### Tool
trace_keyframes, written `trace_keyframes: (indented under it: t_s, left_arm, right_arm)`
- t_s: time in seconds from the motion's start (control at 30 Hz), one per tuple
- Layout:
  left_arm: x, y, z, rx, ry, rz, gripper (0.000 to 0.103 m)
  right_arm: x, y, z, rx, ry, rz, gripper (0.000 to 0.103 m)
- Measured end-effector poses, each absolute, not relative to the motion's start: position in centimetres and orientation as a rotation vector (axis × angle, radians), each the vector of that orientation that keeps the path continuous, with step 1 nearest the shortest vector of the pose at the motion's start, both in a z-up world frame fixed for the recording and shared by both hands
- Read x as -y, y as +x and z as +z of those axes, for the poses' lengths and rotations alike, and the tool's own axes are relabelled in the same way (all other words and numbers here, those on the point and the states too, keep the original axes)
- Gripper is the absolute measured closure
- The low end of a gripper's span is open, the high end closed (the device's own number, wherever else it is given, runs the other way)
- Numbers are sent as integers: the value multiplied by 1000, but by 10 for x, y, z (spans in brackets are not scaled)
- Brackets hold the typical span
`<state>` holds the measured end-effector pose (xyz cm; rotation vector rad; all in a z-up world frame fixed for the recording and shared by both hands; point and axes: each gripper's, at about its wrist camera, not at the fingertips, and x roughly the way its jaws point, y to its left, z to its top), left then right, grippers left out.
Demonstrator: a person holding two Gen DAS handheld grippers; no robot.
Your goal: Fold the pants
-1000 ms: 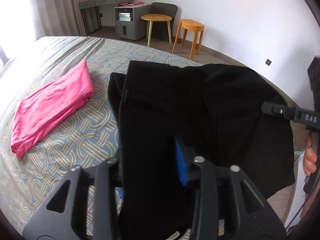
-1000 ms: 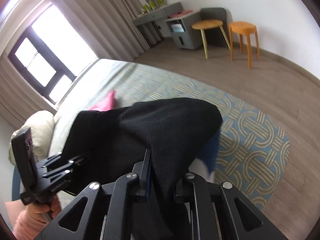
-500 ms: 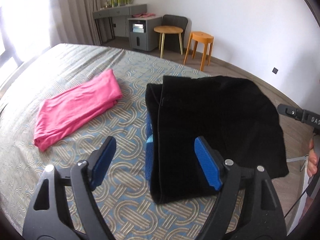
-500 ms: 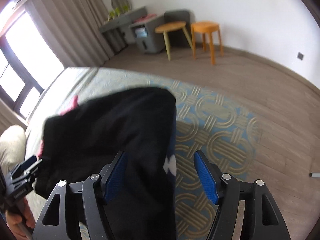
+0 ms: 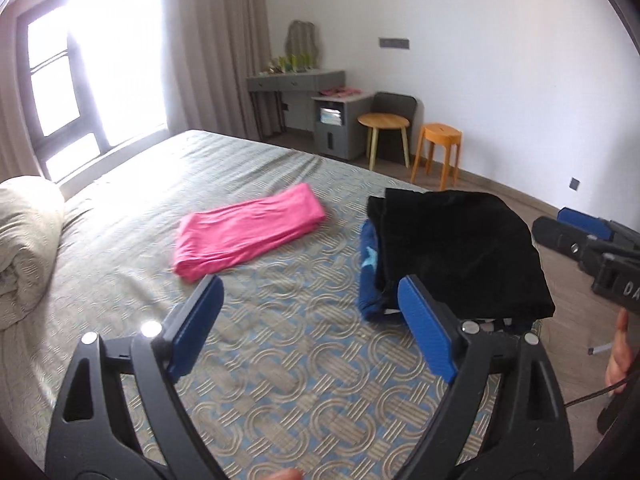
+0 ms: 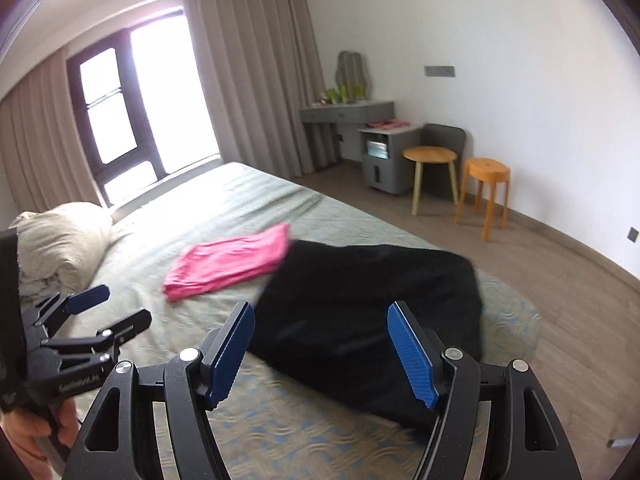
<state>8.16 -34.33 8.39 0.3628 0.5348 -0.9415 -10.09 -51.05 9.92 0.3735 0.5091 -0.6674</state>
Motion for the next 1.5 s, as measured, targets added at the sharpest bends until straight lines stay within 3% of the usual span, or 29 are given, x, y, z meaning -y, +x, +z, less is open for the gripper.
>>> trace_keyframes:
  t_s: [0.4,0.97,1.5]
  left_arm:
    - [274,81,69,-588,283,-927,14]
    - [315,23,67,-557,360,-1099,14]
    - [322,15,71,-554,377,-1120,14]
  right_arm:
    - [429,-80,92,-559,298,-790,27]
    - [446,-143,89,-548,375,-982,27]
    - [454,-151,82,-540,400,-1000,27]
